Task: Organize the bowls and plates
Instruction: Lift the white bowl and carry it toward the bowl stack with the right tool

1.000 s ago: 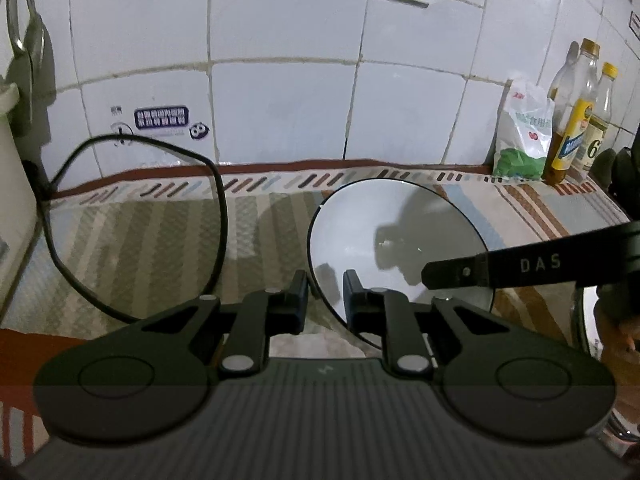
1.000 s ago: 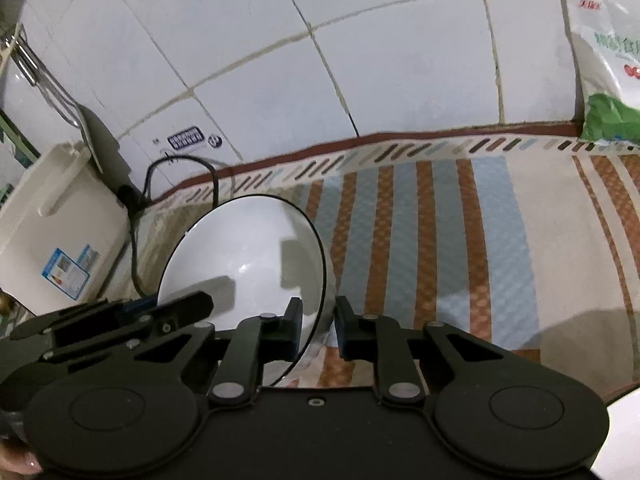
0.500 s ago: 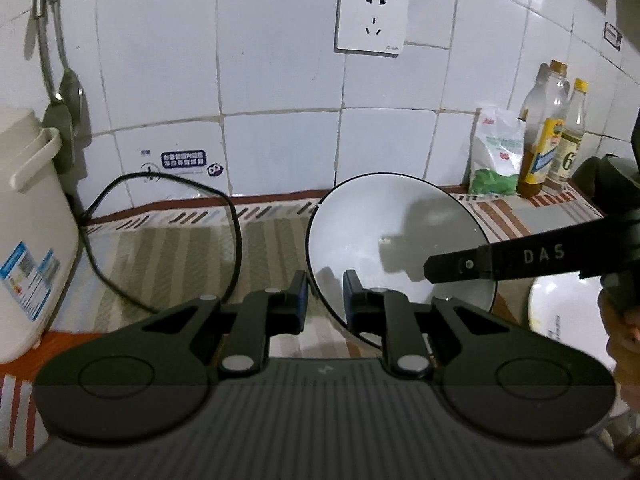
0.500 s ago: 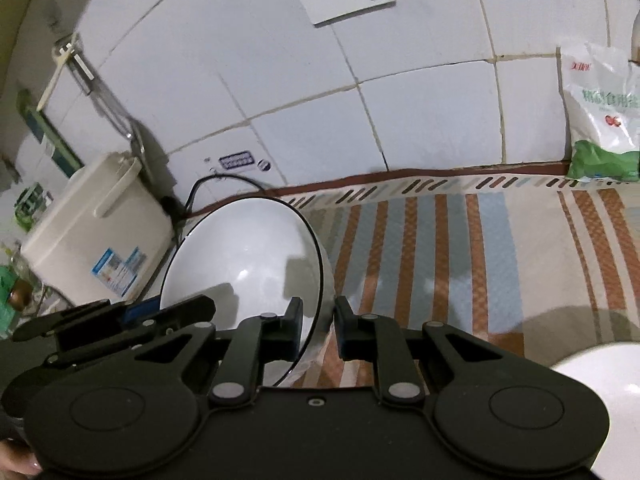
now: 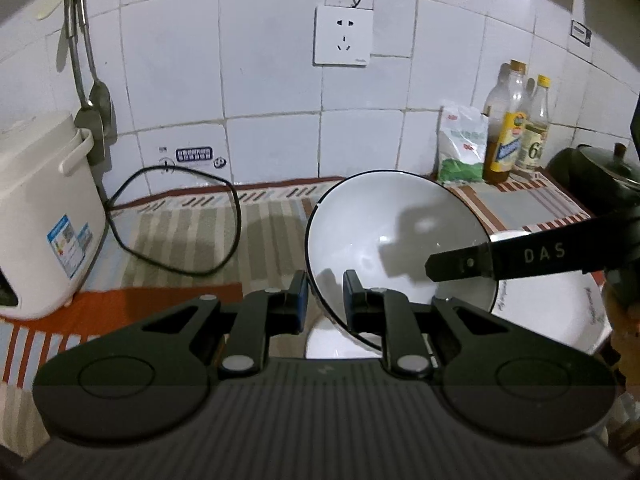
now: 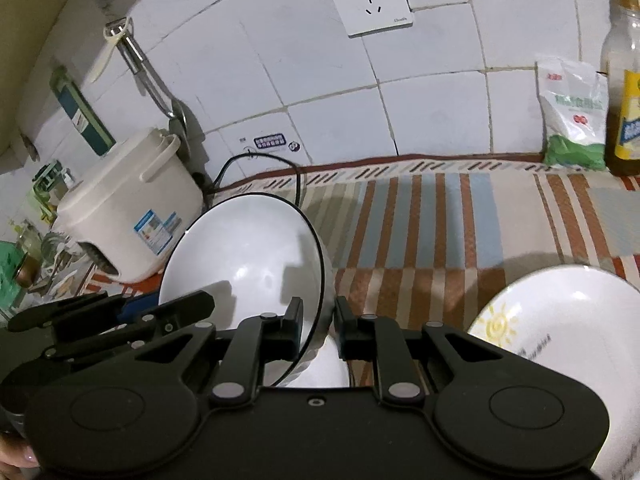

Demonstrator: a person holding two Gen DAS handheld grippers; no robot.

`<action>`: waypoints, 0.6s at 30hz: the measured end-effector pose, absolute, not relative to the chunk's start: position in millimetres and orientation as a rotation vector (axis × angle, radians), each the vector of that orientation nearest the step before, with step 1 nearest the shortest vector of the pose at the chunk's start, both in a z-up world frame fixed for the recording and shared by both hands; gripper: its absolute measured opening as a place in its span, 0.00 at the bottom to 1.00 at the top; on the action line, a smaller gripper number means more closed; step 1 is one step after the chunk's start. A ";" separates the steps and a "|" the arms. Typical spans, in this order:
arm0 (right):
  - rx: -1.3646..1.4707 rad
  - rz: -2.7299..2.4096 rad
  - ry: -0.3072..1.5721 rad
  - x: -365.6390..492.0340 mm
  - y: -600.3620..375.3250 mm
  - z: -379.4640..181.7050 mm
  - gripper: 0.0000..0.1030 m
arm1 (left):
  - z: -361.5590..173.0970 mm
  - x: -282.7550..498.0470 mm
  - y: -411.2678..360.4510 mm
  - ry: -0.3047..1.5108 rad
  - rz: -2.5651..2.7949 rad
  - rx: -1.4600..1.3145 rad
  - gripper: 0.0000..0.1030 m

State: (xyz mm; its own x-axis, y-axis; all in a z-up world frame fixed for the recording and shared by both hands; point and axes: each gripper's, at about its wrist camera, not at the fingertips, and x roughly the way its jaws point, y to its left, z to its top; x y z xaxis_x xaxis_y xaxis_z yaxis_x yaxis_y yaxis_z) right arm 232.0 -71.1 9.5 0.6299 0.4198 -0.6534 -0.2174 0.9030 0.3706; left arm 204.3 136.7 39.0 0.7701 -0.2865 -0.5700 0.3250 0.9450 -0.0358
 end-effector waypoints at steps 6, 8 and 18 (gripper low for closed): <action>0.273 0.368 0.829 212.6 -69.5 1.5 0.20 | 29.4 181.9 137.4 0.627 -0.323 0.060 0.17; 0.280 0.371 0.837 210.2 -70.0 -2.9 0.20 | 26.8 178.9 137.0 0.635 -0.323 0.069 0.17; 0.325 0.423 0.914 221.2 -67.8 -30.3 0.20 | 14.2 184.8 133.3 0.684 -0.279 0.132 0.17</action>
